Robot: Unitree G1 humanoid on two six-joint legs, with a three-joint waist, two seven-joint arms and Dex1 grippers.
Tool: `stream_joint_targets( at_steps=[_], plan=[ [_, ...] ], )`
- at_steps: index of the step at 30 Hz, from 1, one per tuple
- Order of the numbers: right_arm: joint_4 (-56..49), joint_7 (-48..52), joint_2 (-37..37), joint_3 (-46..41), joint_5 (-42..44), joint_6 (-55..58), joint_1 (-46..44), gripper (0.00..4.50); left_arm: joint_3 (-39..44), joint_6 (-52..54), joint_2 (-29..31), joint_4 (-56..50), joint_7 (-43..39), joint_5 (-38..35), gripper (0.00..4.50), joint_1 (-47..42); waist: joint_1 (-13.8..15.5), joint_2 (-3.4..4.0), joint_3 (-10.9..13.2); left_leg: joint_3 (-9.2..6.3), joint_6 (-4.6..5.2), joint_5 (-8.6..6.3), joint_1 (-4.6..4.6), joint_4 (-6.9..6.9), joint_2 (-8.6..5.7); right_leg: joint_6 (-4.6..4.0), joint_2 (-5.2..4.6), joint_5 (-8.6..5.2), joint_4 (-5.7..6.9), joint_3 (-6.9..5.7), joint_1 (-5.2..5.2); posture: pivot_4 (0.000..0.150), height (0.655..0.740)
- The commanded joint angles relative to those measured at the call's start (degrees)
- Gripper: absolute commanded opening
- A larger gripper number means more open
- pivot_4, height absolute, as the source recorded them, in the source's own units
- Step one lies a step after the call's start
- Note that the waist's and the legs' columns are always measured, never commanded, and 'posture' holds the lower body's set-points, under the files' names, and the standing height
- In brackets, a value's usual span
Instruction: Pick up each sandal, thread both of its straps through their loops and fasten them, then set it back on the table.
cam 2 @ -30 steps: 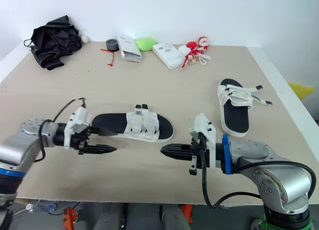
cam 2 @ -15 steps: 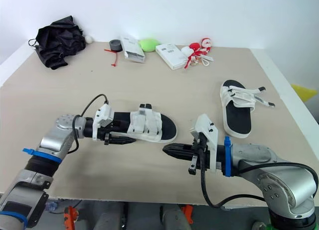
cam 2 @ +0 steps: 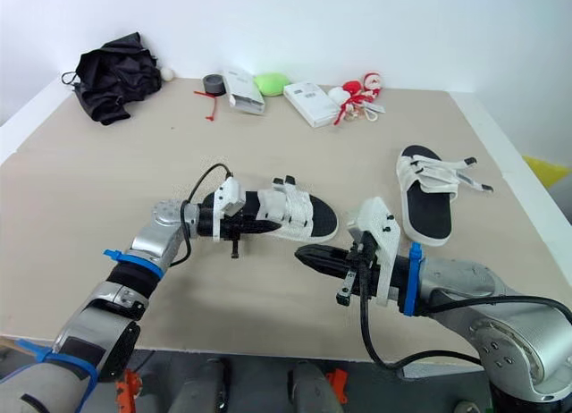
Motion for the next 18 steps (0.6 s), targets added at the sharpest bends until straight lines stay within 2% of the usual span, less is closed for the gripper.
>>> stream_joint_targets(
  at_steps=[1,5,10,14,18],
  plan=[
    [0.02,-0.70,-0.15,0.10,-0.59,-3.41,-1.27,0.00,3.92,4.45,1.09,-1.96,5.51,-1.10,0.06,0.83,-0.23,0.00,0.00,0.00,0.00,0.00,0.00,0.00,0.01,0.00,0.00,0.01,0.00,0.00,0.00,0.150,0.7380],
    [4.70,-3.16,1.17,0.72,-5.55,-8.51,-4.10,0.00,10.00,9.84,2.82,-0.67,24.45,1.97,0.06,-1.82,-1.11,0.00,0.00,0.04,0.03,0.02,0.05,-0.01,0.07,-0.01,0.05,0.10,0.00,0.04,-0.03,0.150,0.7380],
    [10.86,-6.97,6.16,1.22,-11.37,-16.08,-8.89,0.00,17.94,13.46,4.99,3.97,45.95,3.36,0.06,-5.13,-1.80,-0.01,0.01,0.07,0.25,0.17,0.08,-0.10,0.11,-0.02,0.13,0.34,0.01,0.09,-0.14,0.150,0.7380],
    [12.31,-4.65,7.33,2.82,-11.76,-18.64,-9.56,0.00,21.36,12.43,6.35,7.05,55.04,4.38,0.06,-5.22,-1.85,-0.01,0.01,0.08,0.24,0.17,0.01,-0.22,0.07,0.10,0.10,0.26,0.00,0.12,-0.16,0.150,0.7380],
    [12.66,-0.83,7.18,4.46,-10.45,-19.75,-9.40,0.00,22.22,11.90,6.06,7.42,57.05,4.21,0.06,-5.00,-1.33,-0.01,0.01,0.09,0.16,0.13,-0.04,-0.25,-0.05,0.19,-0.04,0.20,-0.04,0.12,-0.15,0.150,0.7380]
  ],
)
